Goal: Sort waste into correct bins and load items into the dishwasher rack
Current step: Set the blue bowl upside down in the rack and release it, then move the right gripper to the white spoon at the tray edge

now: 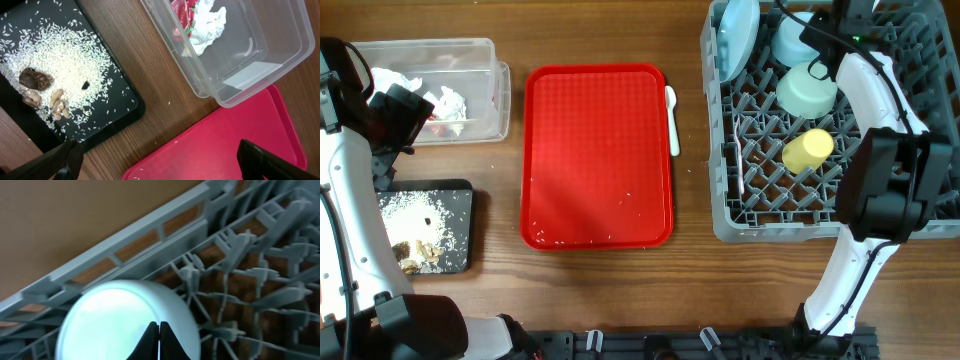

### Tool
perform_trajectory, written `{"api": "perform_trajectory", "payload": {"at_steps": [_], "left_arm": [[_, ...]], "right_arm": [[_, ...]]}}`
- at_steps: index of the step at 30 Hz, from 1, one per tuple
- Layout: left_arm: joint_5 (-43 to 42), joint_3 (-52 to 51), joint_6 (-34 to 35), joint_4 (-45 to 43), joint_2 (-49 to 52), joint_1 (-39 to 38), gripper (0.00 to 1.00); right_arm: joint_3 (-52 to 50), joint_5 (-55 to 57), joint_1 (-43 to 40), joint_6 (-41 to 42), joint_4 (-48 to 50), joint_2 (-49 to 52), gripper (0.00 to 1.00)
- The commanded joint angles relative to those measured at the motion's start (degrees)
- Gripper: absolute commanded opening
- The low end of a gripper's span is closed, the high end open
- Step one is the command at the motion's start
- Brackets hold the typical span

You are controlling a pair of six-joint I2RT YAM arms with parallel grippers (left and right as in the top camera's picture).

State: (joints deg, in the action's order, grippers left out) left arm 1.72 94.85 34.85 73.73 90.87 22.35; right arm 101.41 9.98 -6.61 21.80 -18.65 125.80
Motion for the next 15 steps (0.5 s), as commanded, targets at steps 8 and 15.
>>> {"api": "perform_trajectory", "payload": {"at_steps": [8,15], "left_arm": [[0.76,0.2,0.15,0.02,0.11,0.33,1.0],[0.76,0.2,0.15,0.02,0.11,0.33,1.0]], "right_arm": [[0.59,-6.21,0.42,-0.61,-6.14,-16.17,0.07],[0.59,-34.88,5.53,-1.81,-20.31,-29.29,0.12]]}}
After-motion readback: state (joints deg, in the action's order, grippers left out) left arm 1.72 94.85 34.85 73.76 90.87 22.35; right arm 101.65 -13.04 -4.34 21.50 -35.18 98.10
